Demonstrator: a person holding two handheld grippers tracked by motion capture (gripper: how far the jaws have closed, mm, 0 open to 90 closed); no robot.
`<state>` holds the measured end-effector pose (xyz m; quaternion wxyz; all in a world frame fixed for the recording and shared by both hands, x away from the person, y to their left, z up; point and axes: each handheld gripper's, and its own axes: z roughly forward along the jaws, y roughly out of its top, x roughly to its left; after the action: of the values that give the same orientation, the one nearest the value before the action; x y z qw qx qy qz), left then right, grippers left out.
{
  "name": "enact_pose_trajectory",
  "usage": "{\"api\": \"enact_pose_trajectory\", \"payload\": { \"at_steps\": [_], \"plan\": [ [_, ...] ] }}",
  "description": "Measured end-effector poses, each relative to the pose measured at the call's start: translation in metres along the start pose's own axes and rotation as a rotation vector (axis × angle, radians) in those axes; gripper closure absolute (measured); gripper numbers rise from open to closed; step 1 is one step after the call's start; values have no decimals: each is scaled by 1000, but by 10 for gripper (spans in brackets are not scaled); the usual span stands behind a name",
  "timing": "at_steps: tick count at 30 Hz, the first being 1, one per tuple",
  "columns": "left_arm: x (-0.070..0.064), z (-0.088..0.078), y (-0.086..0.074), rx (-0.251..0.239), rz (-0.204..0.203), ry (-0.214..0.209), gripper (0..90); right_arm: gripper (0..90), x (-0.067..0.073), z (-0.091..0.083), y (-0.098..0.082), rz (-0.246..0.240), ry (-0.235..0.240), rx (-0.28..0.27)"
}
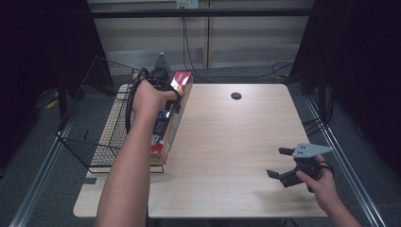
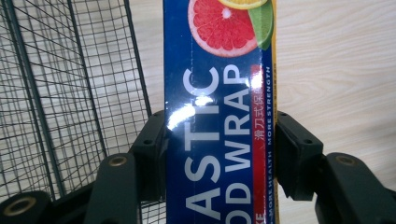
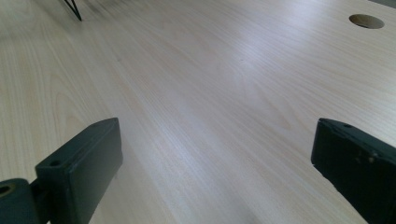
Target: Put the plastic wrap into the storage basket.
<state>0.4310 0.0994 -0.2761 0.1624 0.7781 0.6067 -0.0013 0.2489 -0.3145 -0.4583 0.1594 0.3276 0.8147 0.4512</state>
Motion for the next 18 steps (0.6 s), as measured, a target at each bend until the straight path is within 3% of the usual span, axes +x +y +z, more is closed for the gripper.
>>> {"api": "enact_pose_trajectory", "payload": {
  "at_steps": [18],
  "plan": [
    [10,-15,4,-10,-12,14,448,19,0,2,-1,-8,4,4]
  ]
}}
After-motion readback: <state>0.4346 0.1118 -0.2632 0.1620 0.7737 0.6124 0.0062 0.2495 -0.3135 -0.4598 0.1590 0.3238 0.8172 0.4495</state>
